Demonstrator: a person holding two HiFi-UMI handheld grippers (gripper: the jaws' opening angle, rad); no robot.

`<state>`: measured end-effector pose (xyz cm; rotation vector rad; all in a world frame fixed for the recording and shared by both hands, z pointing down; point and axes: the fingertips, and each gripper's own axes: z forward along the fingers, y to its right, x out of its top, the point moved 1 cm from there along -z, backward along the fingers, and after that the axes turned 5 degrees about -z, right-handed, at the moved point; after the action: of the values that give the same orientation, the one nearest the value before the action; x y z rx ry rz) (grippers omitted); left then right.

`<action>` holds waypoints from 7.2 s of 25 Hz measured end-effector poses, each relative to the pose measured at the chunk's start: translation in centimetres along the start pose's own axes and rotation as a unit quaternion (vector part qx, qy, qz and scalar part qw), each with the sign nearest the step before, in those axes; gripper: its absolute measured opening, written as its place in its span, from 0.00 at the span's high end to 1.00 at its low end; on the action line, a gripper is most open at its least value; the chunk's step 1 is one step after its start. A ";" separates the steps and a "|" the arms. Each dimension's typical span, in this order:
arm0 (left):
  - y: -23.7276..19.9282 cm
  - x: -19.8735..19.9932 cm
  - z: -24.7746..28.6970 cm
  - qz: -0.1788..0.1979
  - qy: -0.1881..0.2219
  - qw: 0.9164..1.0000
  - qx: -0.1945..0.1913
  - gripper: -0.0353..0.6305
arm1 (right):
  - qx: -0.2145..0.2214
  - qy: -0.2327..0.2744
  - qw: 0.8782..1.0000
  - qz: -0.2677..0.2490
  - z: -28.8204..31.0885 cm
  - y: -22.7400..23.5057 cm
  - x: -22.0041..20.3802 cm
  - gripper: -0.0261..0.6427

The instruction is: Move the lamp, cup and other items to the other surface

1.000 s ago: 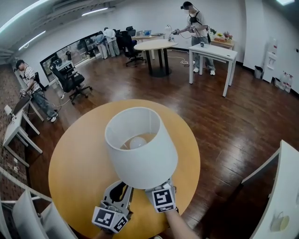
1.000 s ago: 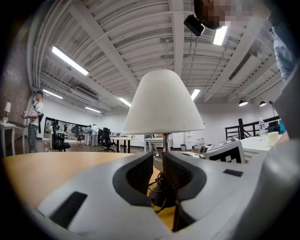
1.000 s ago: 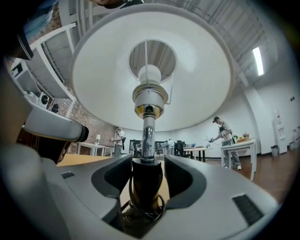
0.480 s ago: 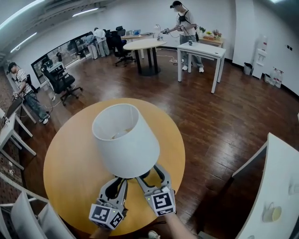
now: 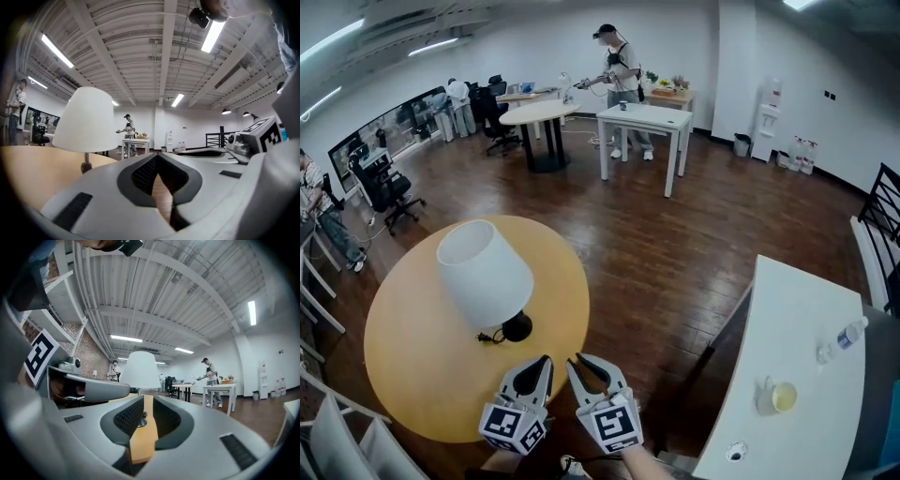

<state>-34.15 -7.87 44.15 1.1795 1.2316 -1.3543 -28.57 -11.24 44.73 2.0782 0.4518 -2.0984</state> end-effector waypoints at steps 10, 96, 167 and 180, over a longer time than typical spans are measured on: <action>20.0 2.4 4.5 0.003 0.012 0.989 -0.149 0.93 | -0.119 0.011 0.993 -0.020 -17.3 9.2 5.5 0.96; 43.1 -11.2 12.8 -0.027 -0.058 0.960 -0.272 0.88 | -0.310 -0.125 0.941 0.054 -40.8 28.6 -15.5 0.33; -19.0 -3.7 -12.3 -0.052 -0.009 0.977 0.205 0.88 | 0.219 -0.114 0.969 0.032 16.7 -19.3 -12.6 0.27; -13.7 -0.5 -11.6 -0.043 0.000 0.983 0.180 0.88 | 0.175 -0.049 0.981 0.064 11.7 -13.5 -4.9 0.29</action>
<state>-46.90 4.67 45.71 1.3844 1.0753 -1.6912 -43.82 -2.71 50.94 2.0937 -0.0725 -2.3238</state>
